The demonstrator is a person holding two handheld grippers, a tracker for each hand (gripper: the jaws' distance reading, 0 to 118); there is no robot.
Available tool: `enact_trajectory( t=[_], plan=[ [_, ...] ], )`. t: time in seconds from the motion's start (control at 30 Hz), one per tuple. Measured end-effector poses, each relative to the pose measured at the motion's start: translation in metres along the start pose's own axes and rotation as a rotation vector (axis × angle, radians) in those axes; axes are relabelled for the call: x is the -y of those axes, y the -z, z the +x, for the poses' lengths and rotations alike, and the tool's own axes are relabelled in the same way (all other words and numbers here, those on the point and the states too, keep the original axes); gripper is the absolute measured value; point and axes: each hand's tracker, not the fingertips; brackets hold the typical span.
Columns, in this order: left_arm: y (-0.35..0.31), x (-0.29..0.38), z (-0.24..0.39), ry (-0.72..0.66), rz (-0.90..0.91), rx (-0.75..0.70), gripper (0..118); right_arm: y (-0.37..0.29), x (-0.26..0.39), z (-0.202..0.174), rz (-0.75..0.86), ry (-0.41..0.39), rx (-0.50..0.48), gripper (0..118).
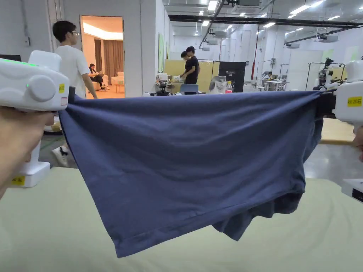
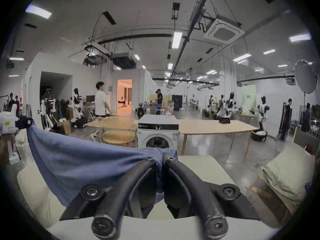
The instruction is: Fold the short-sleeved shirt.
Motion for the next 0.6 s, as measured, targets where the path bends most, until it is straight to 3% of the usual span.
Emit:
enact_trajectory(
  t=[0.23,0.43,0.5,0.6],
  plan=[
    [0.048,0.016,0.017,0.053,-0.023,-0.015,3,0.056,0.025,-0.003,-0.019,-0.011,0.006,2],
    [0.099,0.117,0.039,0.011,-0.176,-0.017,3,0.112,0.131,-0.004,-0.161,-0.014,0.024,2],
    [0.114,0.156,0.047,0.006,-0.272,-0.018,3,0.124,0.169,0.0,-0.214,0.03,0.007,2],
    [0.111,0.187,0.054,-0.02,-0.29,0.004,3,0.129,0.203,0.005,-0.245,0.005,0.024,2]
  ],
)
